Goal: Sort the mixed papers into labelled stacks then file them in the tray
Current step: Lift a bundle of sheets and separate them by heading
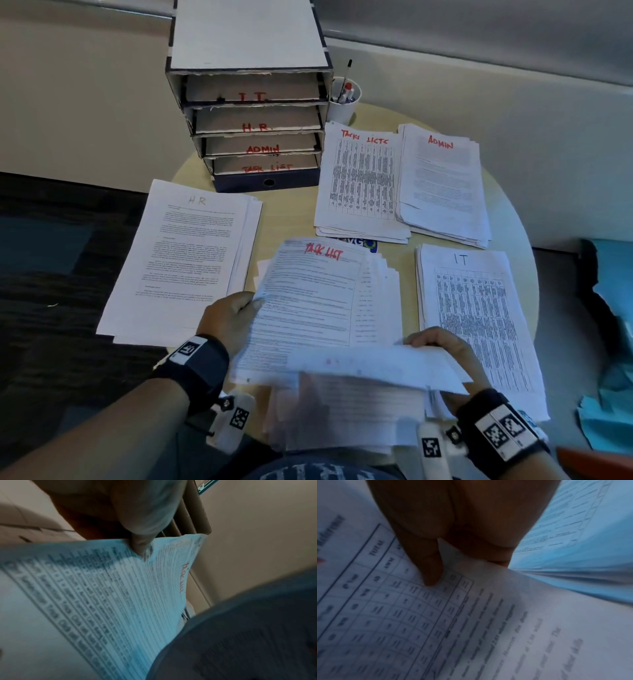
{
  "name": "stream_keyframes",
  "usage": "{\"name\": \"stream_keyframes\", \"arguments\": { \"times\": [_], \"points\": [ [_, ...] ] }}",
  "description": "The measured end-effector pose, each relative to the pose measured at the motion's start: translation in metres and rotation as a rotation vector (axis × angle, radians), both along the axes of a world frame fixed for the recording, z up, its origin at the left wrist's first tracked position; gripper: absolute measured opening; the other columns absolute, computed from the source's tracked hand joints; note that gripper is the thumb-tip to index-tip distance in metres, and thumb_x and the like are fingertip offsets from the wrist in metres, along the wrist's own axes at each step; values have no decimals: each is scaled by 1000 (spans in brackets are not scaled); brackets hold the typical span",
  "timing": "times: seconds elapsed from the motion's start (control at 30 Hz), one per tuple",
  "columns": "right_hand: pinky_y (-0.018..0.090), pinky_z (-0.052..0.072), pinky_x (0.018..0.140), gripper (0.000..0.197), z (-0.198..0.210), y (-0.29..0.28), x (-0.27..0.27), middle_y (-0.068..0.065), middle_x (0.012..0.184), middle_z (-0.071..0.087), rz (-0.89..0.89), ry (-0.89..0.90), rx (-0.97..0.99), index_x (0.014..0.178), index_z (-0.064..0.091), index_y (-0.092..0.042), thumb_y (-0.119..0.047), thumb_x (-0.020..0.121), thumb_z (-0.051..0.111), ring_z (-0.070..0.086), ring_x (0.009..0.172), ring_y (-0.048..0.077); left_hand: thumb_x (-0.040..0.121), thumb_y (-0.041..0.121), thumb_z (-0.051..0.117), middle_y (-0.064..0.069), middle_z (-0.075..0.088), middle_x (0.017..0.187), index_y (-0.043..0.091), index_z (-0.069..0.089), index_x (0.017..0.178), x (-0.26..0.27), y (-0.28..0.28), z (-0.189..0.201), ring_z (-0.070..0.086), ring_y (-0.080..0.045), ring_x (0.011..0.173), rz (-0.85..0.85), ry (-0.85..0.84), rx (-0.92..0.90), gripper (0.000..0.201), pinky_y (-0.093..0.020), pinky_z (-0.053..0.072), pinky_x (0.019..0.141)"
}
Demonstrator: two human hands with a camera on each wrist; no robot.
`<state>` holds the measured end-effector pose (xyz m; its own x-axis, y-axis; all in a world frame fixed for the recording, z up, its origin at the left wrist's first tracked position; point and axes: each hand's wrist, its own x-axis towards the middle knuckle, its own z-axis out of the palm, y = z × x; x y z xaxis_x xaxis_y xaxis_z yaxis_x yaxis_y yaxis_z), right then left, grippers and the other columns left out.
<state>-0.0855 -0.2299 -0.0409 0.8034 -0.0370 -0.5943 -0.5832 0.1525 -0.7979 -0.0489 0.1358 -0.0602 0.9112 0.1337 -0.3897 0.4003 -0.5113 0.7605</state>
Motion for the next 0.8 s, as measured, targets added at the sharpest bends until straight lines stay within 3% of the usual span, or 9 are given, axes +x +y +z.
{"name": "stream_keyframes", "arguments": {
  "times": [0.1,0.2,0.33,0.43,0.53,0.6,0.7,0.77,0.8],
  "points": [
    [24,52,56,22,-10,5,2,7,68,69,14,-93,-156,71,68,-6,14,79,67,63,64,23,95,31,62,-3,56,62,14,60,68,-8,1,2,50,-14,62,16,-19,-118,32,-27,38,61],
    [40,56,81,28,-10,13,1,20,92,74,40,-130,-151,89,73,-4,-3,64,85,70,85,33,91,17,69,6,60,62,15,66,68,-12,-6,14,52,-7,60,2,10,-266,23,-24,44,61],
    [48,56,89,25,-3,25,4,22,96,75,50,-125,-153,100,73,2,8,76,73,72,91,39,85,1,70,1,71,75,8,76,78,-17,-15,27,65,-7,72,-247,180,-414,12,-23,52,72],
    [47,57,88,25,-3,24,3,22,97,75,52,-123,-159,101,73,5,10,77,72,72,93,40,85,-12,54,0,68,77,9,69,71,-14,-16,22,61,-8,71,-319,201,-176,30,-31,54,75],
    [47,58,85,22,-1,20,2,17,94,76,37,-108,-225,100,72,1,11,80,69,73,91,37,90,1,47,-5,57,89,22,52,69,-3,-23,11,50,-19,75,-225,109,110,30,-27,39,66],
    [50,58,86,30,-5,17,0,9,98,77,43,-86,-311,105,69,-10,7,81,71,73,92,33,91,21,52,-6,56,98,22,56,87,5,-35,8,54,-23,84,-223,151,197,6,-26,36,67],
    [51,55,94,65,-16,14,-2,-2,116,72,58,-49,-503,133,52,-30,-4,79,78,70,103,22,83,52,58,-7,56,115,16,52,122,16,-57,0,59,-29,102,-340,246,373,54,-31,47,80],
    [46,53,98,85,-17,14,-3,-5,124,65,59,-53,-546,148,35,-33,-3,80,77,67,108,18,83,45,58,-10,54,118,15,44,127,22,-69,-1,60,-31,102,-281,277,418,55,-37,51,83],
    [43,54,96,80,-13,15,-4,-6,121,66,67,-54,-574,146,39,-30,-3,81,77,67,106,17,86,33,56,-11,54,119,13,39,129,24,-74,-3,60,-33,102,-251,281,424,50,-40,53,83]
  ]
}}
